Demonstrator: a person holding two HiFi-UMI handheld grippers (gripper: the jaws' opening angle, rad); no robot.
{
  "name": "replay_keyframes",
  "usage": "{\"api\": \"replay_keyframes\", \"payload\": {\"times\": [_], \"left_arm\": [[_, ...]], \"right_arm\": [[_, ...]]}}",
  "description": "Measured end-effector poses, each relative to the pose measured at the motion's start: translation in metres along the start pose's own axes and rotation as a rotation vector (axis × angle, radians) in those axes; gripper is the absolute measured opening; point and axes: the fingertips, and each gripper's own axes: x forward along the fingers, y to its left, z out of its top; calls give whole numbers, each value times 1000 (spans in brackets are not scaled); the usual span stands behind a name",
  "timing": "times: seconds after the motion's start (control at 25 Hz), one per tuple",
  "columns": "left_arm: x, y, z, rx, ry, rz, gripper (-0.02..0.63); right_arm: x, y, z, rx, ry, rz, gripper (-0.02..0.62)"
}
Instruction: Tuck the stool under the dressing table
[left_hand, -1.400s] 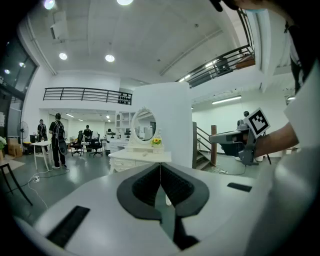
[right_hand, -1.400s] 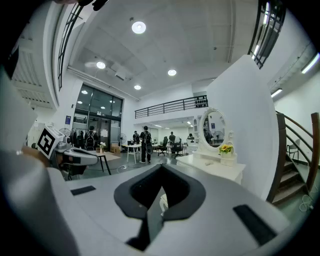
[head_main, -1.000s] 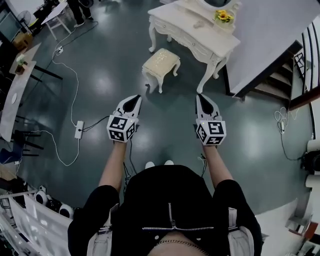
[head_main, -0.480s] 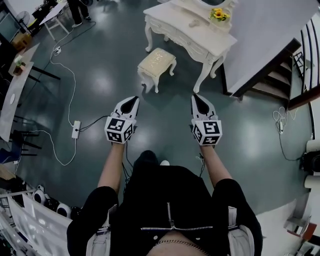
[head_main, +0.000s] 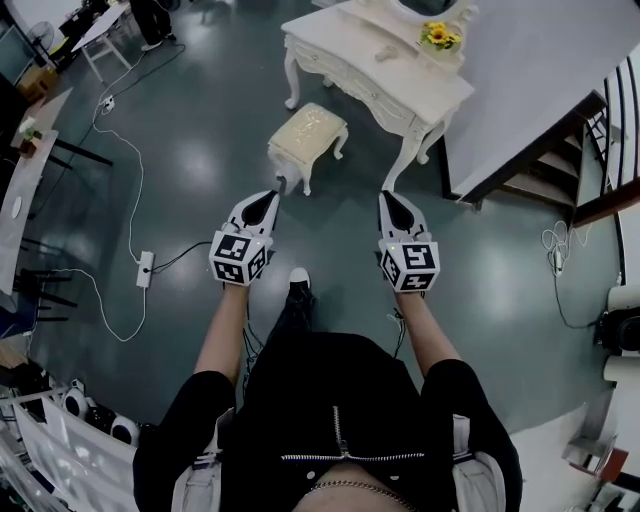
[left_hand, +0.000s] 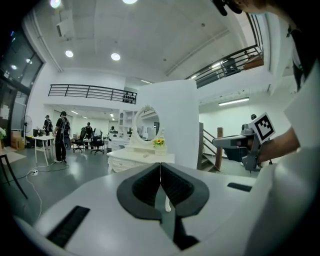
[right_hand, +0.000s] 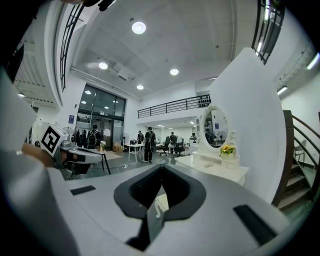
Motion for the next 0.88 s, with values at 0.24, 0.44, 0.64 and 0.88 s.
{"api": "replay_keyframes", "payload": {"times": [0.24,0.44,0.64,0.88], "left_arm": [[61,36,7,-8,3,-44,21],[115,81,16,-2,21,-84,21],[158,131,20,3,36,-106,21],[201,168,19,-3,46,-123,21]], "right_arm": [[59,-23,4,4,17,-27,9],[124,-43,16,8,24,-58,9],[190,-52,29,2,24,-76,9],[243,-61,35,9,4,-88,8]]}}
